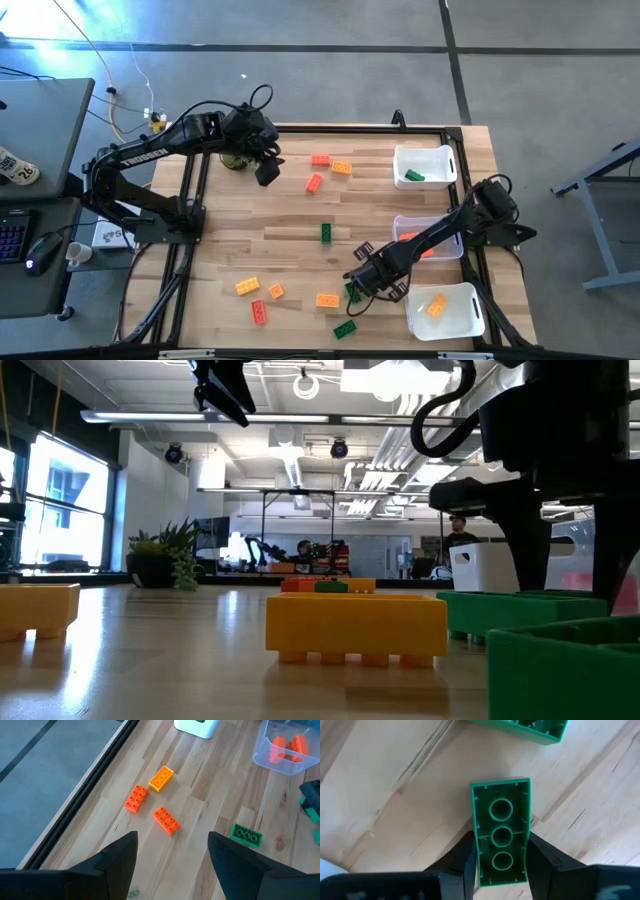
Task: Sort & place blocks by color
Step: Put the green game piece into the top white bin
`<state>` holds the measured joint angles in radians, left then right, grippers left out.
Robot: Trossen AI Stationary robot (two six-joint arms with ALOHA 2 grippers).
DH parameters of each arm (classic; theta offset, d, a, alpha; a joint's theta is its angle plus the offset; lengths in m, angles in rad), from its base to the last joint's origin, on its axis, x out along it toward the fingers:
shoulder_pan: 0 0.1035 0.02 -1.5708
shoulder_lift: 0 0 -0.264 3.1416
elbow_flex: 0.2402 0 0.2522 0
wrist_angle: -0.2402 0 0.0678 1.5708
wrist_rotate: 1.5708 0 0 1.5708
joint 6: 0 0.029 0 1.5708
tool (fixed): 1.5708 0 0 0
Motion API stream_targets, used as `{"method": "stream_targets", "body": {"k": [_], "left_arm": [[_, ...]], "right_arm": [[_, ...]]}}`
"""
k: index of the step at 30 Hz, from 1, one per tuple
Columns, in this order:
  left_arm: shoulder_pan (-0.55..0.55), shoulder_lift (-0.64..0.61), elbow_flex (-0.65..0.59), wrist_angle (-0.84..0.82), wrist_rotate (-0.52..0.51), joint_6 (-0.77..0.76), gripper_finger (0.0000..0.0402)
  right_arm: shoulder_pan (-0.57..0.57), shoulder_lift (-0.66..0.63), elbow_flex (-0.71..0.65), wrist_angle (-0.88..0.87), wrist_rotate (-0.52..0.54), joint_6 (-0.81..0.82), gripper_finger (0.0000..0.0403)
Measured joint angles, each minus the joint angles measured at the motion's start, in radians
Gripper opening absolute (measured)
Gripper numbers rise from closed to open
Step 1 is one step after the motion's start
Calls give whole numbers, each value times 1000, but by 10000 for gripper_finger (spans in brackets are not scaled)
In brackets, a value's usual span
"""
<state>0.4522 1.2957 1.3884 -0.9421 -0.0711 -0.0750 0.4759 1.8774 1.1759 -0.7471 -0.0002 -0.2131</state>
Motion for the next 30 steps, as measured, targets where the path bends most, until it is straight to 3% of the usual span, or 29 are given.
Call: {"method": "stream_targets", "body": {"k": [5, 13, 30], "left_arm": [[0, 0, 0, 0, 0, 0, 229], [0, 0, 0, 1, 0, 16, 229], [0, 0, 0, -9, 0, 176, 229]], "right_arm": [[-6, 1, 13, -22, 3, 81, 104], [-63, 2, 122, -102, 188, 330, 104], [-250, 2, 406, -576, 529, 925, 104]]}}
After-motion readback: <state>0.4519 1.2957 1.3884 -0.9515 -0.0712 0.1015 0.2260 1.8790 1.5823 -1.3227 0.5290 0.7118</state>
